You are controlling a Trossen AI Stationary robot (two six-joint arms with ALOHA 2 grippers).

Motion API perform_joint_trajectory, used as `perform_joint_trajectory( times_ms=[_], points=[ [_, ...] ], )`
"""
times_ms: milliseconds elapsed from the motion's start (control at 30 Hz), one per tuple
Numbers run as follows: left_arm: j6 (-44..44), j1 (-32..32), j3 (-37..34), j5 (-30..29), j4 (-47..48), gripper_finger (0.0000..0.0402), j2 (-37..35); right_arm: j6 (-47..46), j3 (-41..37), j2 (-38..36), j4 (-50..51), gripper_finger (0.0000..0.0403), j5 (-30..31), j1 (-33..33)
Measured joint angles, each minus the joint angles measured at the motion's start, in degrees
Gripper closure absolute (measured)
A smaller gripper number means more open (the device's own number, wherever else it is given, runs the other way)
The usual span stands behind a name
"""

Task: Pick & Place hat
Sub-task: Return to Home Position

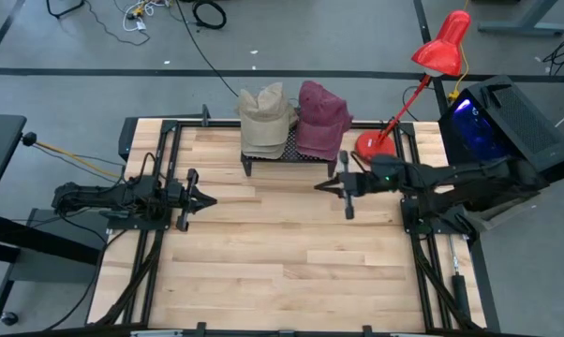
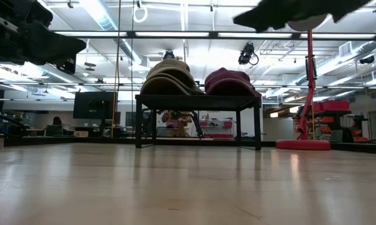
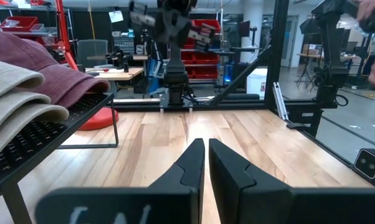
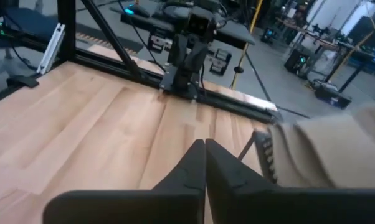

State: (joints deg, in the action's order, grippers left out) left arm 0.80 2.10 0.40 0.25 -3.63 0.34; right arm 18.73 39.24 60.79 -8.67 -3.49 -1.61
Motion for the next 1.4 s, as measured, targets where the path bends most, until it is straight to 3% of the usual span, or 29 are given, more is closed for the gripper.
perform_joint_trajectory(
  times_ms=[200,600,1267,1400],
  points=[
    [0.0,0.0,0.01,-0.02,0.03,0.0372,0.01,-3.4,-11.13,-6.55,-5.94,0.0397,3.84,2.94],
    [0.0,0.01,0.01,-0.02,0.01,0.0372,0.0,-3.67,-25.64,-21.7,-8.87,0.0402,4.09,7.05],
    [0.0,0.0,0.01,0.0,0.03,0.0372,0.0,-3.24,-38.17,-41.11,-8.3,0.0403,4.14,7.09],
    [0.0,-0.01,0.01,0.0,0.03,0.0372,0.01,-3.24,-38.38,-44.39,-4.52,0.0403,4.12,7.06]
  ],
)
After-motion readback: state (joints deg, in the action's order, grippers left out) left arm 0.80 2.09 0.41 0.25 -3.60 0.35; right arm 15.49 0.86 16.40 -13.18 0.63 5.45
